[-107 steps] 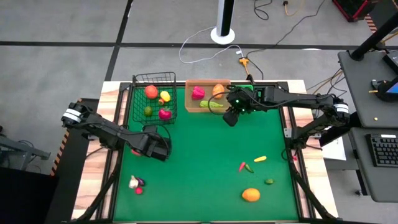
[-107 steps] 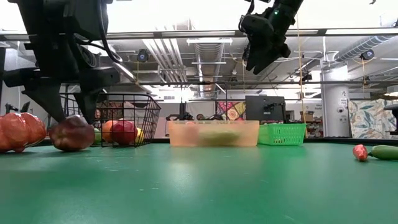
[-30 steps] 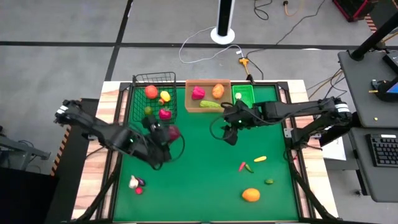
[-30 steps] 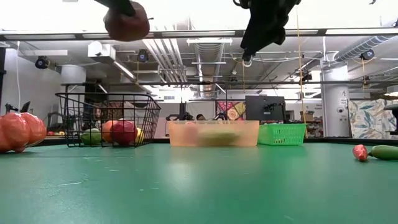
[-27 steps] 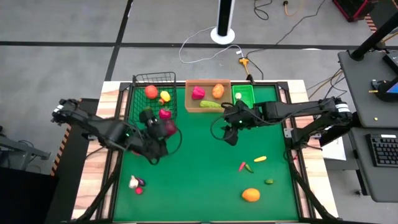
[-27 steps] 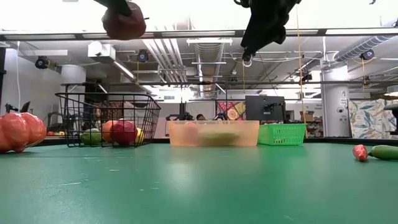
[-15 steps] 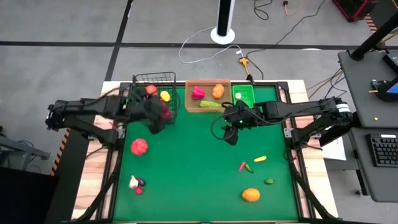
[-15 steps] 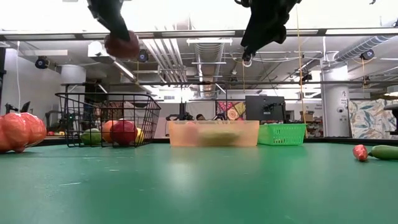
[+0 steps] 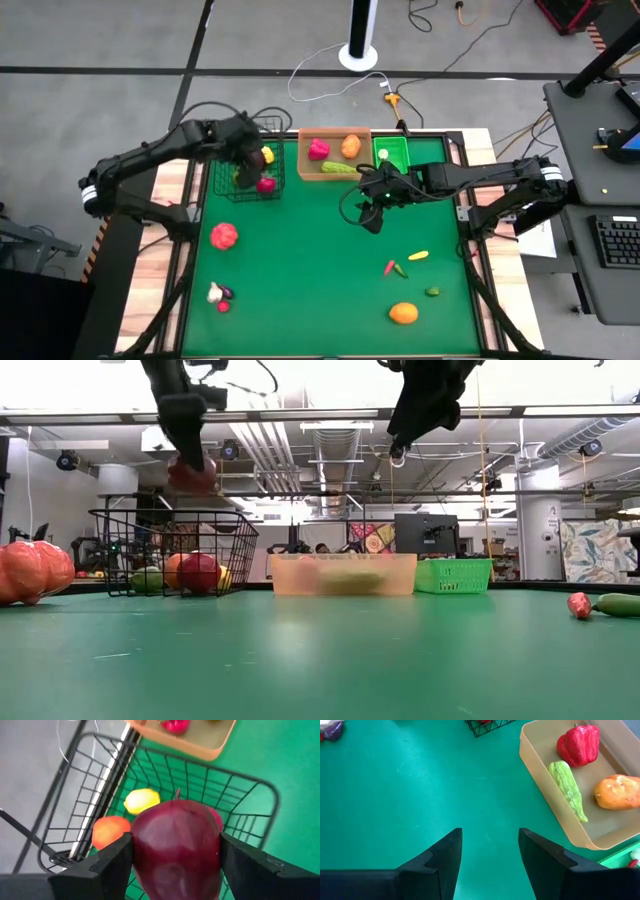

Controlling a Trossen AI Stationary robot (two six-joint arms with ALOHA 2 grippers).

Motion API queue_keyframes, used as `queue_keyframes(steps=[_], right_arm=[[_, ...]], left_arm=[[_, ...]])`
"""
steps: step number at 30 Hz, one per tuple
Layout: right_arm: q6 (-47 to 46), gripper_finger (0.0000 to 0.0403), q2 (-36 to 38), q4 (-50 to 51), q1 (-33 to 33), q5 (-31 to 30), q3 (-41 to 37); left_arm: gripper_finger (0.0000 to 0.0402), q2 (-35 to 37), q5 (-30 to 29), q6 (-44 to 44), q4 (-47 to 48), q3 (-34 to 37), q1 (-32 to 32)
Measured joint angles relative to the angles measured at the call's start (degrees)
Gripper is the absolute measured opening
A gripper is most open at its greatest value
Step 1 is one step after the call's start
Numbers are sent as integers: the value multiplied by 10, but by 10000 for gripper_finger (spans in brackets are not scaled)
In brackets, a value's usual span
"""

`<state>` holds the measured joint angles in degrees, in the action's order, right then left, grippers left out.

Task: Sort produce into baskets
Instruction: Put the red apple into the black wire basket

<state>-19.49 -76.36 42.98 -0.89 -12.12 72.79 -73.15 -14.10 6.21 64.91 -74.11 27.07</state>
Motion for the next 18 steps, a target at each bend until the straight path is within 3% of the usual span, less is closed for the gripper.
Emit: queue_keyframes(steps=[7, 18], right_arm=[[0, 187, 0, 0, 0, 0, 0], [1, 187, 0, 0, 0, 0, -7]], left_arm=[[250, -52, 28, 44, -1, 0, 60], [250, -112, 27, 55, 2, 0, 91]])
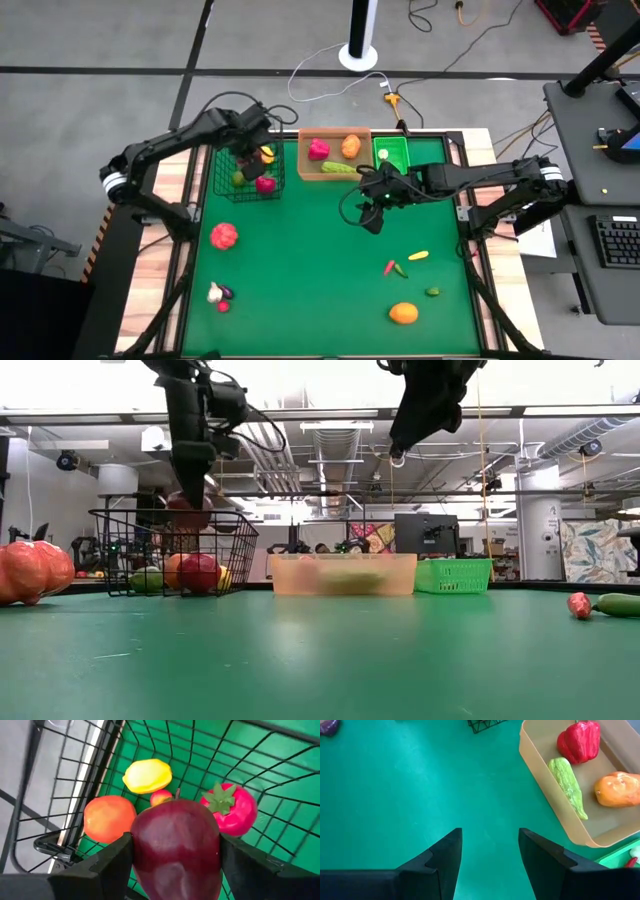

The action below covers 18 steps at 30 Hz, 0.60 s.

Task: Sort produce into baskets
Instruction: Put the red apple into the black wire basket

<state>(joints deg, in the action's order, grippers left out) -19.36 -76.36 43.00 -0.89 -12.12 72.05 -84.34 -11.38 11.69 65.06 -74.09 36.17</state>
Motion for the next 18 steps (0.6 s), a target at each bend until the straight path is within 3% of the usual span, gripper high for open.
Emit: queue_keyframes(steps=[18], right_arm=[[-1, 187, 0, 0, 0, 0, -3]], left_arm=[[250, -19, -1, 14, -105, 97, 25]])
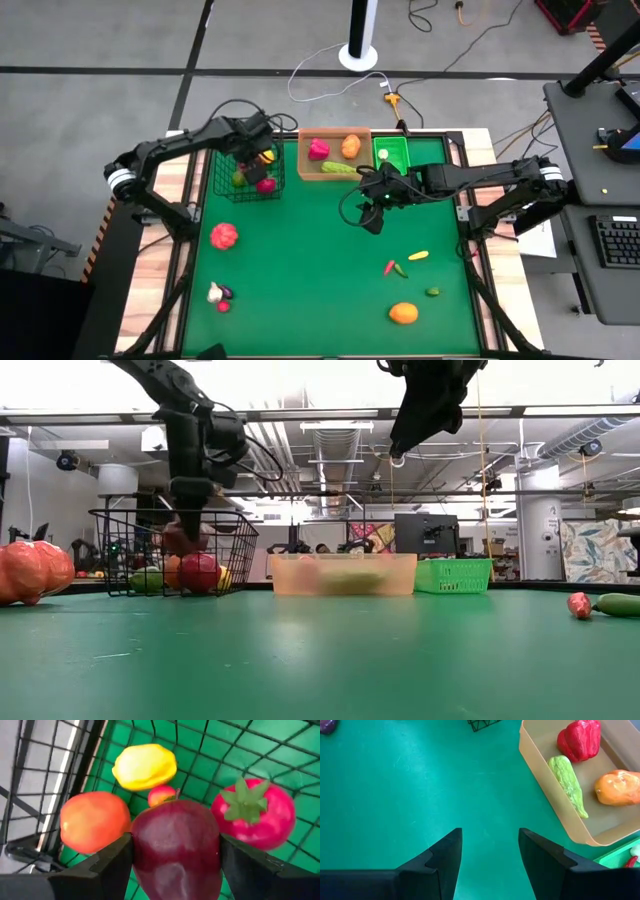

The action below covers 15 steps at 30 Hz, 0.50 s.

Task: Sort produce into baskets
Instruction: Put the red apple into the black wire basket

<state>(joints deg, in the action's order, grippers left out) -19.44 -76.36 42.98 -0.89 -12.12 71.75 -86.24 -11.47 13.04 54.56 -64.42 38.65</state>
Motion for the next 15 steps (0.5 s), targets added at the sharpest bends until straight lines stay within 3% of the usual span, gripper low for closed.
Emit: queue_keyframes(steps=[15], right_arm=[[0, 187, 0, 0, 0, 0, 0]], left_arm=[[250, 0, -26, 5, -102, 46, 17]])
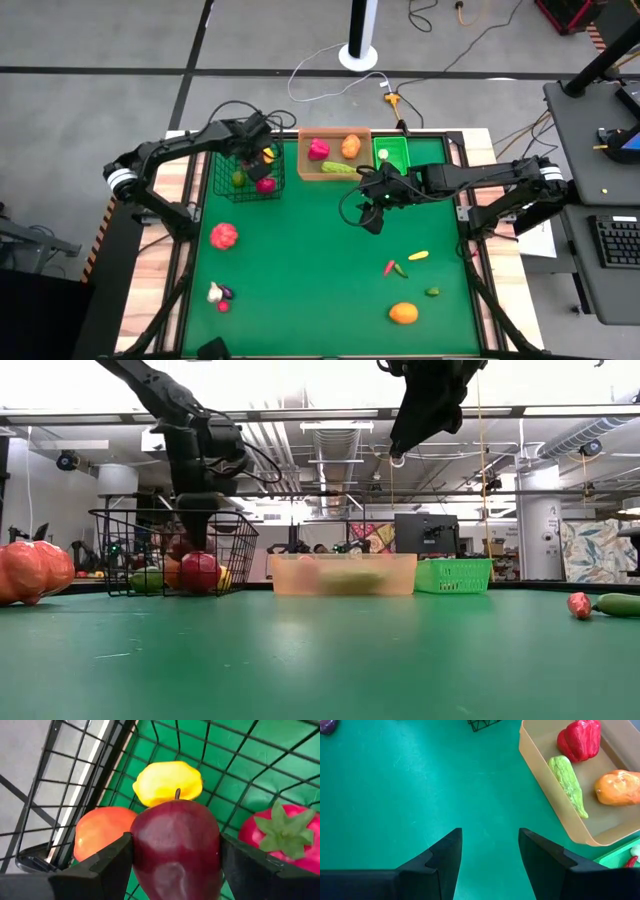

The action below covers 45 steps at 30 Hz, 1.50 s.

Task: Sort produce into baskets
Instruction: Put the red apple into the black wire basket

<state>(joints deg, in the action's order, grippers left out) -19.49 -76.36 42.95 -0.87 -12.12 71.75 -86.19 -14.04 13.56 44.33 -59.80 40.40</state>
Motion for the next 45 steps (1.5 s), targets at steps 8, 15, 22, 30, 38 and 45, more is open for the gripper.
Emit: queue_keyframes(steps=[8, 15, 22, 30, 38, 45], right_arm=[[0, 187, 0, 0, 0, 0, 0], [0, 187, 0, 0, 0, 0, 0], [0, 187, 0, 0, 0, 0, 0], [-1, 187, 0, -4, 0, 0, 0], [-5, 187, 0, -4, 0, 0, 0], [-5, 187, 0, -4, 0, 0, 0]], left_arm=[[250, 0, 0, -6, -46, 31, 0], [250, 2, -3, -24, -50, 39, 0], [251, 0, -20, -41, -27, 42, 0], [275, 0, -20, -64, -30, 42, 0], [290, 0, -20, -68, -27, 42, -1], [291, 0, -20, -87, -3, 39, -1]])
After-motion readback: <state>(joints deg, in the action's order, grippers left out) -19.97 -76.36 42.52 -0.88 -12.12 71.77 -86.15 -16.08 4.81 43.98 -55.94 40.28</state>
